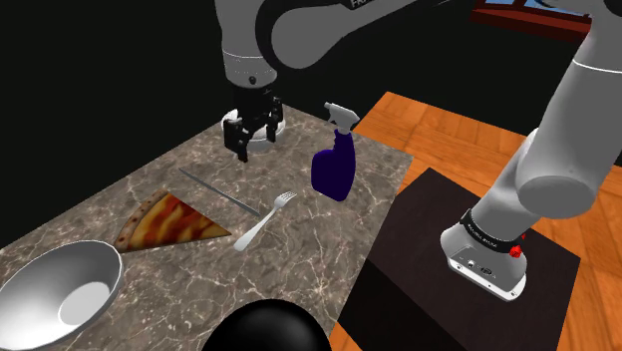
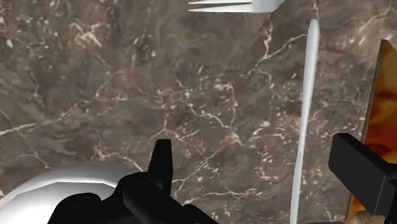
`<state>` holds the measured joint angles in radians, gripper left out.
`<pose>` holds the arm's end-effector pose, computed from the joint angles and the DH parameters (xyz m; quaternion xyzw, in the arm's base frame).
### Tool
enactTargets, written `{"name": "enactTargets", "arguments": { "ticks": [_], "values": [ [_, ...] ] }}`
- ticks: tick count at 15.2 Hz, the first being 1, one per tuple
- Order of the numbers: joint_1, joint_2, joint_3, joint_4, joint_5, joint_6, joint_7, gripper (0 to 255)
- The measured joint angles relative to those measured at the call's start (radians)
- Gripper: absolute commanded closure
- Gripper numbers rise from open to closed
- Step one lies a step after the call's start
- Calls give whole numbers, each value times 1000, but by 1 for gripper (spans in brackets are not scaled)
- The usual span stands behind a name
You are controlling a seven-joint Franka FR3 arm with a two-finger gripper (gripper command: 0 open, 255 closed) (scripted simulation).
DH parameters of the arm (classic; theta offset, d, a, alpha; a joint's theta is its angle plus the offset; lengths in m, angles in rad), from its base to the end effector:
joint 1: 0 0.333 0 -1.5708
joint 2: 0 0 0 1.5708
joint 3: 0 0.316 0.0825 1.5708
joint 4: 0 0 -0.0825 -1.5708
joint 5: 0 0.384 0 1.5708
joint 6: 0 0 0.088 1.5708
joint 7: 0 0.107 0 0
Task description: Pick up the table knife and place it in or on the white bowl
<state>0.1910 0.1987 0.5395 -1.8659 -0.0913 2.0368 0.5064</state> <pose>0.4623 0.3878 0.4236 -0.9917 -0.1278 0.0050 0.0087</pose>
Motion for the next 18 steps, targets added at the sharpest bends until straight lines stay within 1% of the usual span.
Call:
{"name": "enactTargets", "arguments": {
  "ticks": [3, 5, 7, 8, 11, 15, 18],
  "values": [
    [58, 132, 0, 120, -69, -24, 61, 0],
    [98, 207, -4, 190, -104, -40, 93, 0],
    [148, 297, -13, 285, -140, -66, 122, 0],
    [161, 325, -17, 317, -150, -75, 126, 0],
    [174, 354, -23, 324, -163, -59, 135, 0],
    [178, 379, -31, 302, -176, -15, 143, 0],
    [178, 384, -33, 294, -179, -3, 144, 0]
  ]
}}
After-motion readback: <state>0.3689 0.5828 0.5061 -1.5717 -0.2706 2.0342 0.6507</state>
